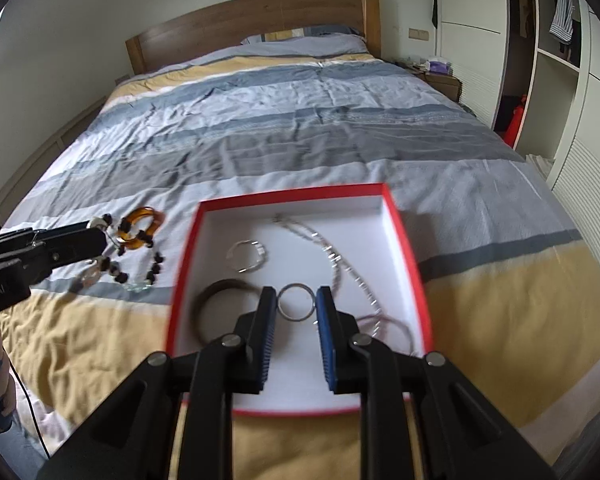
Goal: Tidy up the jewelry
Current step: 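Carry the beaded bracelet and silver ring into the red box and open both tools, then withdraw both open tools from the box toward the watch and amber bangle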
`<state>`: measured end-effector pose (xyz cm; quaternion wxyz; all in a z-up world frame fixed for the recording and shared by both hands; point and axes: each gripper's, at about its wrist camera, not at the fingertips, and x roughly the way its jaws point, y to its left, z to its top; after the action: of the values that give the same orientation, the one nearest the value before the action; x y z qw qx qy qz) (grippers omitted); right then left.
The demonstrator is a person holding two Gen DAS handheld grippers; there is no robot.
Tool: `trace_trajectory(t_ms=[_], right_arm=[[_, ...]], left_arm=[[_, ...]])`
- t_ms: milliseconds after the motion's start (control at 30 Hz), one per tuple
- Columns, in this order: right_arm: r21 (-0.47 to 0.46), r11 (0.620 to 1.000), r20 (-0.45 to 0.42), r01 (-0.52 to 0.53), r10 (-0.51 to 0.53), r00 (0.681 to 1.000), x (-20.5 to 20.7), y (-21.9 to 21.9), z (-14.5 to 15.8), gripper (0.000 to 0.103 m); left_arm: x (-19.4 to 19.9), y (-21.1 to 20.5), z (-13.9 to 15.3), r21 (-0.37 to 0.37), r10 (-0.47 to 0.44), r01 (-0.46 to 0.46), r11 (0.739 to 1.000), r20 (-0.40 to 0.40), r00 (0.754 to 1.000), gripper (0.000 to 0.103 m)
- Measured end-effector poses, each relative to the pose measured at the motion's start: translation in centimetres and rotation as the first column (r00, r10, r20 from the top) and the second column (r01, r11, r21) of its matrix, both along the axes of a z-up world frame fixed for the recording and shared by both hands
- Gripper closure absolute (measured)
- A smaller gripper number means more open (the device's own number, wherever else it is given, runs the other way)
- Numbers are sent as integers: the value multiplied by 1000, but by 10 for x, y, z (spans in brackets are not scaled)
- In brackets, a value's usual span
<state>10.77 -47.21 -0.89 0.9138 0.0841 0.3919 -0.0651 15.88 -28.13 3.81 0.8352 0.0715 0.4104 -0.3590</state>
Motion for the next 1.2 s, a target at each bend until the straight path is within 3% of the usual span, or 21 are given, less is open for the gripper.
trace_trajectory(t_ms=[333,600,900,967,1067,1200], right_arm=[[8,999,-92,-42,42,995,56,-39,-36,84],[-4,998,-173,-57,56,983,74,-41,-64,84],[-10,999,-171,-52,49,984,73,-43,-70,83],[-8,999,-171,-46,44,984,73,-44,-69,83],[-5,999,-175,-41,39,984,70,-45,-68,83],[-10,999,-165,-35,33,986,63,-44,-61,83]], left_arm=[[26,-69,-54,80,-77,82,993,-58,995,86],[34,-73,-92,132,-63,76,988,-100,993,86],[33,-74,-95,139,-59,70,988,-83,995,85],[31,-74,-93,140,-65,75,987,-79,995,80],[28,-73,-87,137,-60,68,988,-61,996,60],[24,-68,-75,129,-52,57,990,-44,998,55]])
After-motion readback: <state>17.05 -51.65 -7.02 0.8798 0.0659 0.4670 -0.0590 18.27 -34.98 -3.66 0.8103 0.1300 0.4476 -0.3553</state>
